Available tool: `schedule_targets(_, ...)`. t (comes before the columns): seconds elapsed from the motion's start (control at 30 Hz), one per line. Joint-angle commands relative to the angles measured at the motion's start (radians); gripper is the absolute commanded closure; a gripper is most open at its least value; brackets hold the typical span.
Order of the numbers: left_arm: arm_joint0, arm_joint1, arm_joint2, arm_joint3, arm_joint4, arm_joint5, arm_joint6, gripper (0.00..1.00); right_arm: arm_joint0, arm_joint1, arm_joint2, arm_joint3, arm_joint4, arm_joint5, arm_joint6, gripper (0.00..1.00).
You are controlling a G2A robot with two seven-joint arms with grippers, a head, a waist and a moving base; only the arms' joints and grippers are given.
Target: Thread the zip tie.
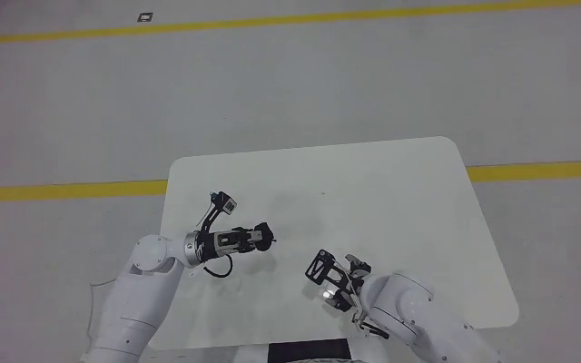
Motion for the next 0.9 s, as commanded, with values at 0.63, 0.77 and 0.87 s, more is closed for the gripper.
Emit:
schedule_targets(0.63, 0.000, 0.000, 0.000, 0.000, 0.000, 0.000, 0.000, 1.00, -0.059, 0.007, 0.055, -0.006, 0.019, 0.050, -0.033, 0.34)
schedule_targets(0.77, 0.000, 0.000, 0.000, 0.000, 0.000, 0.000, 0.000, 1.00, -0.077, 0.011, 0.070, -0.021, 0.025, 0.051, -0.027, 0.58)
schedule_targets(0.87, 0.000, 0.000, 0.000, 0.000, 0.000, 0.000, 0.000, 1.00, -0.083, 0.011, 0.068, -0.025, 0.024, 0.049, -0.020, 0.65)
